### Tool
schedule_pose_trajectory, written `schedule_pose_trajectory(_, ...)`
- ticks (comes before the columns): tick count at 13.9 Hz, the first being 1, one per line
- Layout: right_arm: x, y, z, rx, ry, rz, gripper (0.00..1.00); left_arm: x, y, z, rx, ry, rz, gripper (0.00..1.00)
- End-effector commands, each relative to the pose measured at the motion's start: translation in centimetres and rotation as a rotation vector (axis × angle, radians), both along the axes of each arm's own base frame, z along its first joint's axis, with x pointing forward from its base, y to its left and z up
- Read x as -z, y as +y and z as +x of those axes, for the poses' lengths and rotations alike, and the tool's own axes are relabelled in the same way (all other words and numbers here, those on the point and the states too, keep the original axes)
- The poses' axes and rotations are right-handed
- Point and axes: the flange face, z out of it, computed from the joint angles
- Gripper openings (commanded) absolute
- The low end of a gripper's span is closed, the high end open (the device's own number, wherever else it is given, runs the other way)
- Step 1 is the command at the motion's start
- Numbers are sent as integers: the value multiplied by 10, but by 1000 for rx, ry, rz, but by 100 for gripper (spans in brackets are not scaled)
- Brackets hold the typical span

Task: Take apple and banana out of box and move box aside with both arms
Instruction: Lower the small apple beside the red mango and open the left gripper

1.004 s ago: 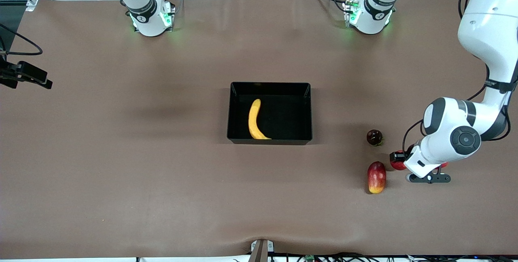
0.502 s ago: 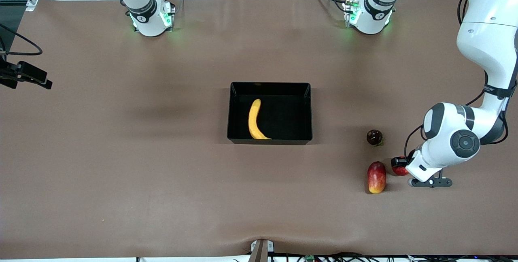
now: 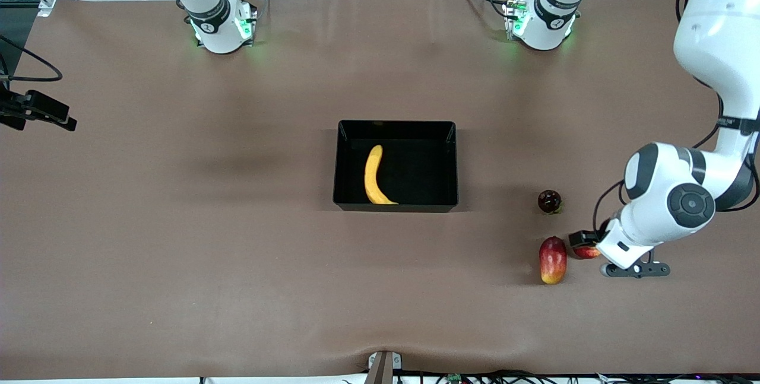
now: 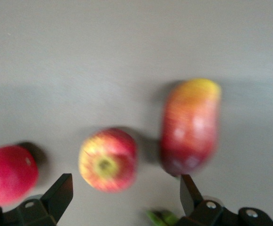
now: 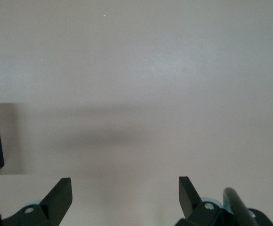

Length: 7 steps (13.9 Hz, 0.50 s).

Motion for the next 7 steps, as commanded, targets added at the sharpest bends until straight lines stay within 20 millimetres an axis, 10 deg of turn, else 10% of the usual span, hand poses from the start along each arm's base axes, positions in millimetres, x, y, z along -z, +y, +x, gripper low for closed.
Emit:
schedule_pose_trajectory(1, -3, -1, 4, 4, -16, 12, 100, -42, -86, -31, -91, 43, -13, 100)
schedule_pose_trajectory(7, -4, 0, 4, 2, -19, 13, 100, -64, -295, -112, -192, -3, -25, 100)
